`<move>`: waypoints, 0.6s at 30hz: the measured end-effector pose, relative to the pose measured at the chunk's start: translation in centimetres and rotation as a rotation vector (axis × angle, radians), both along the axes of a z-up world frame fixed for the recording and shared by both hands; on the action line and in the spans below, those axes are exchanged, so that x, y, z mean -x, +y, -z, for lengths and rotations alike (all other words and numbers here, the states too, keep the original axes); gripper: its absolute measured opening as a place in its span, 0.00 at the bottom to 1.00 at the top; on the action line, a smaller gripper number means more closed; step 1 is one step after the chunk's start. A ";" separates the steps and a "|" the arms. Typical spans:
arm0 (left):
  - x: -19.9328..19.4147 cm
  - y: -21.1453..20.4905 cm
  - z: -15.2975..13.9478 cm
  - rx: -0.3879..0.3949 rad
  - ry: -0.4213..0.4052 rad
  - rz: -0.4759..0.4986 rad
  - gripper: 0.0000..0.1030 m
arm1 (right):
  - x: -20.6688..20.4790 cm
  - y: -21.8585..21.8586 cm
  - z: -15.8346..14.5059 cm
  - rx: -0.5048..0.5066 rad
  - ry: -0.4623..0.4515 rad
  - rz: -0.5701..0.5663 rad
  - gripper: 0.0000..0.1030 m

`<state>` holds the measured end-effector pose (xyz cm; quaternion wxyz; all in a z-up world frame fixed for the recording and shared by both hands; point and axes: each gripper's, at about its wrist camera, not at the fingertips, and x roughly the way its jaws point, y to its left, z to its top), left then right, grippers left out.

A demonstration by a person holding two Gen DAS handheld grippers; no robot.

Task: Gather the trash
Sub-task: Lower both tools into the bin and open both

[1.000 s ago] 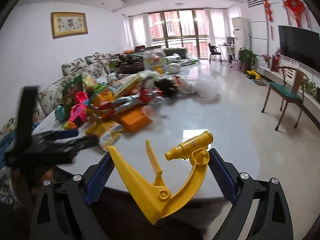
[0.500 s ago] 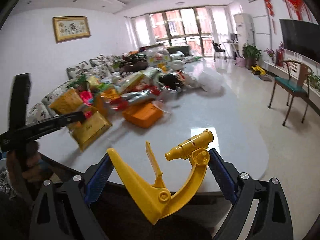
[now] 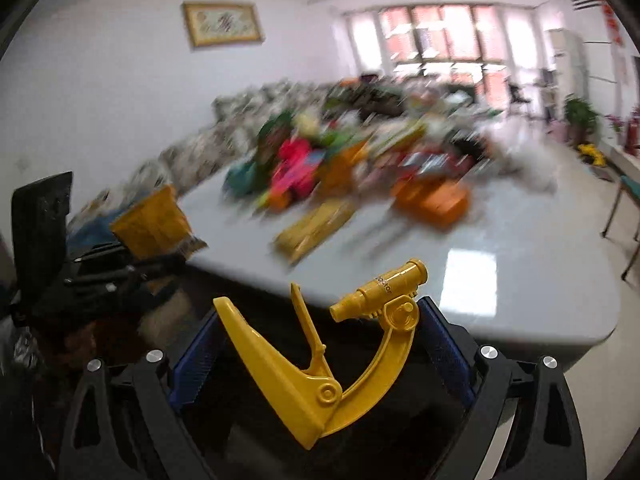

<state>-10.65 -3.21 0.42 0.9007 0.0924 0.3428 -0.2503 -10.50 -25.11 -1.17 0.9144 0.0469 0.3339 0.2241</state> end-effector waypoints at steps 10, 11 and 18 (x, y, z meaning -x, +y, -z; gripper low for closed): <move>0.6 2.4 12.7 -0.135 0.247 -0.109 0.88 | -1.1 4.8 9.0 0.139 0.293 -0.101 0.91; 0.5 2.6 12.7 -0.126 0.254 -0.117 0.88 | -0.8 4.7 8.0 0.133 0.260 -0.094 0.91; 0.3 3.8 9.2 -0.049 0.126 -0.158 0.88 | -4.0 6.0 0.2 0.079 0.001 0.062 0.95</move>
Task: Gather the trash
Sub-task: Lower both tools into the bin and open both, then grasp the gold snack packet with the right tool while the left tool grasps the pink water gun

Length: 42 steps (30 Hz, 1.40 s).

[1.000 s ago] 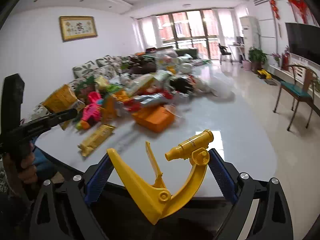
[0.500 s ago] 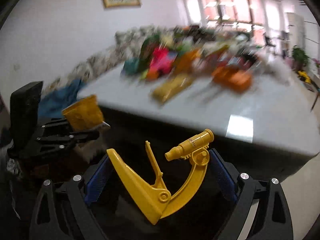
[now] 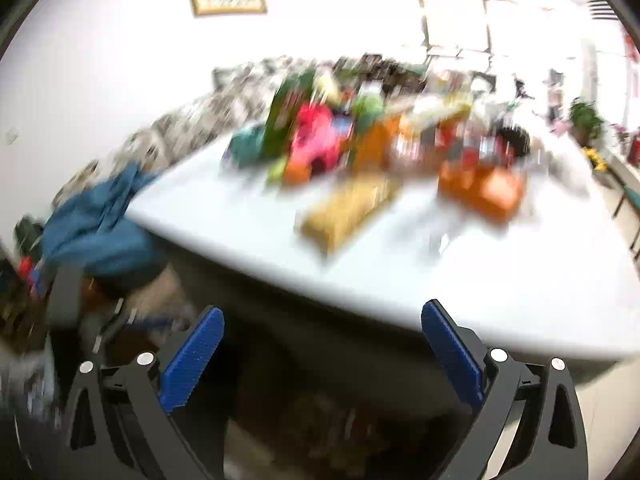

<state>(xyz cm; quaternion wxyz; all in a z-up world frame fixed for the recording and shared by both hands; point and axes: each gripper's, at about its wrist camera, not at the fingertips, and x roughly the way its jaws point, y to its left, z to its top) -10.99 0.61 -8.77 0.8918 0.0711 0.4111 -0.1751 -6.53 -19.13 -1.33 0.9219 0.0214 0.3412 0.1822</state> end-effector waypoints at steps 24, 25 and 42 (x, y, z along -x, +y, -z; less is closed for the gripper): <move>-19.9 -7.1 -8.2 -0.062 -0.116 -0.185 0.88 | -6.2 -3.3 2.0 0.047 0.073 0.188 0.37; -21.7 -7.6 -7.6 -0.064 -0.061 -0.197 0.88 | -5.8 -3.8 2.0 0.039 0.075 0.193 0.37; -13.7 -4.7 -15.5 0.101 -0.308 -0.090 0.43 | -6.0 -4.3 -0.5 -0.080 0.026 0.124 0.35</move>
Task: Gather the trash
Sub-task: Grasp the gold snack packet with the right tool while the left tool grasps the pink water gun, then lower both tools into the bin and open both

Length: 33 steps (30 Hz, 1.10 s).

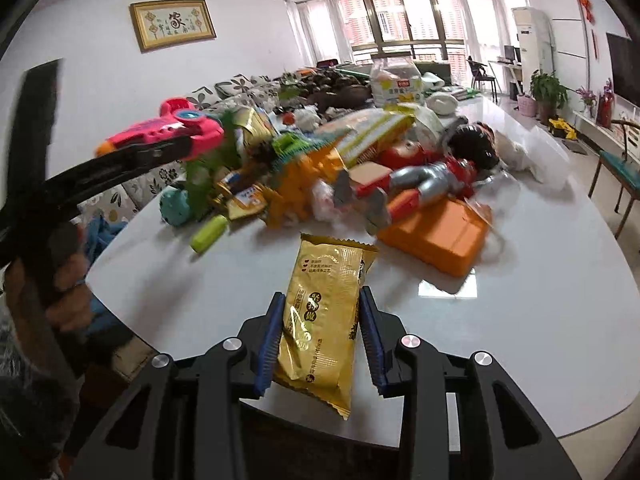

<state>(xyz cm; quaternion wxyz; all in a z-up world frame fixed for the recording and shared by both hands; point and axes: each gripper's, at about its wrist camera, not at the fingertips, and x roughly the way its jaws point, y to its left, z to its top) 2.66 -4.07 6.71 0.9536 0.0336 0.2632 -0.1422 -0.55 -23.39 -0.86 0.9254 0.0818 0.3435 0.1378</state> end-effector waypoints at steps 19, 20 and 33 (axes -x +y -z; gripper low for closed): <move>17.9 1.9 9.7 -0.133 0.237 0.203 0.43 | 10.8 3.0 2.5 0.068 0.153 -0.283 0.37; 17.6 1.7 12.1 -0.164 0.292 0.222 0.46 | 10.6 3.4 3.9 0.077 0.184 -0.295 0.40; 13.1 3.3 13.2 -0.116 0.289 0.195 0.85 | 1.4 -5.2 -3.3 -0.117 0.033 -0.064 0.74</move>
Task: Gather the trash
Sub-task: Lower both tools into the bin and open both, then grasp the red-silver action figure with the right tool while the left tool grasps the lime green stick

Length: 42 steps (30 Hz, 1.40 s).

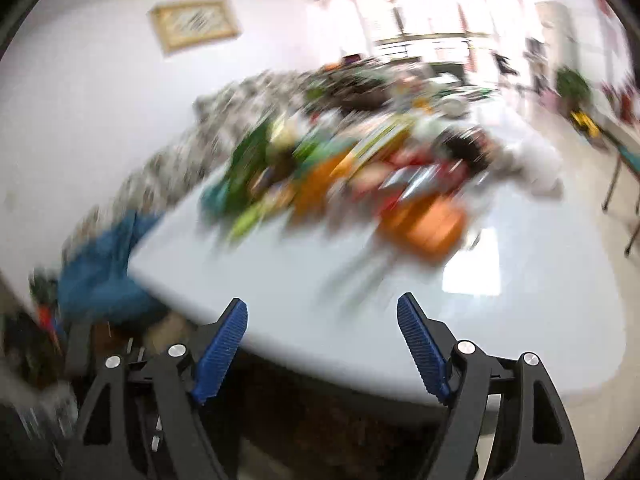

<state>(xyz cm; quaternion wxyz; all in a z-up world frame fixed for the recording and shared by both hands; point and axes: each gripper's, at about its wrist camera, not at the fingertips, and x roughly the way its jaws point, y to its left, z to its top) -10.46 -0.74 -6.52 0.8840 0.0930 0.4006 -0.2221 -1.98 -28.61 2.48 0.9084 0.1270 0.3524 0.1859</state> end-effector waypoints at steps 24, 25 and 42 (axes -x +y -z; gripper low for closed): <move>-15.0 -2.0 -5.4 0.030 -0.020 -0.257 0.88 | -13.6 -2.4 0.8 -0.342 0.180 0.093 0.31; -16.2 -2.0 -5.2 0.035 0.000 -0.266 0.88 | -12.4 -2.4 0.3 -0.349 0.157 0.079 0.31; -8.1 -1.8 -12.0 0.098 -0.134 -0.168 0.17 | 1.0 -0.3 -0.8 -0.259 -0.005 -0.064 0.31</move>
